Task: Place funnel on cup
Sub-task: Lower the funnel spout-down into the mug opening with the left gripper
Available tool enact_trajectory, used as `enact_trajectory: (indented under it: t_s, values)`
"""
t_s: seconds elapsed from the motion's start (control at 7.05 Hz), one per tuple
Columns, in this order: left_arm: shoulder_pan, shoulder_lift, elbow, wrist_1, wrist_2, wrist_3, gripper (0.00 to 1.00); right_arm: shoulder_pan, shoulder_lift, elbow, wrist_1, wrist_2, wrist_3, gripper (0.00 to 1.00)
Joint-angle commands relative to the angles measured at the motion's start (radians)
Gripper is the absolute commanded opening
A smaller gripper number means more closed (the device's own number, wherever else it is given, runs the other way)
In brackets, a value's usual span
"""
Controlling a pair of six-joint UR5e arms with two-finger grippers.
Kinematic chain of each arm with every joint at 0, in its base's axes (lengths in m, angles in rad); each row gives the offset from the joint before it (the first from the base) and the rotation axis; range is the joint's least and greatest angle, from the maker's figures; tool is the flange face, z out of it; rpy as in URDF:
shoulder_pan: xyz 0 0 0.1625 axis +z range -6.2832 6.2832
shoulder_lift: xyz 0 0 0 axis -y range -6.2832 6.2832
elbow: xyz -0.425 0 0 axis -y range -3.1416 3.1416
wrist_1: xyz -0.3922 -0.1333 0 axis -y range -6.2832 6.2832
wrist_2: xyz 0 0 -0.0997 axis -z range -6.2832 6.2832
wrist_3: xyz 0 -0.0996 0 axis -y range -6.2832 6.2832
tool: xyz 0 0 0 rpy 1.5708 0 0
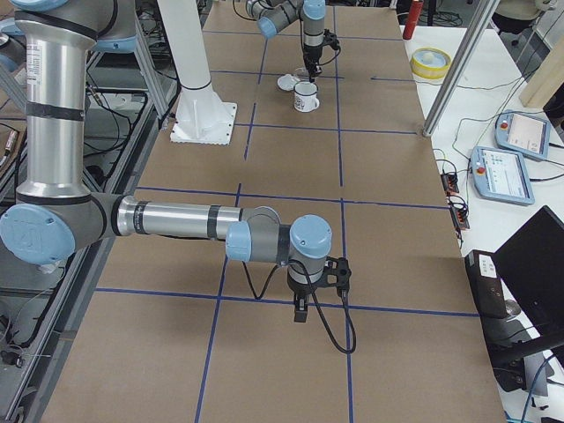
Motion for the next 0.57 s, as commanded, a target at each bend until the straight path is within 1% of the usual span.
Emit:
enact_trajectory:
  t_s: [0.0, 0.14, 0.43]
  values:
    - [0.003, -0.009, 0.025, 0.000, 0.025, -0.002, 0.00, 0.000, 0.000, 0.000, 0.000, 0.000, 0.000, 1.00]
    - [0.003, -0.009, 0.026, 0.000, 0.025, -0.005, 0.00, 0.000, 0.000, 0.000, 0.000, 0.000, 0.000, 1.00]
    - [0.009, -0.022, 0.069, -0.001, 0.027, -0.011, 0.00, 0.000, 0.000, 0.000, 0.000, 0.000, 0.000, 1.00]
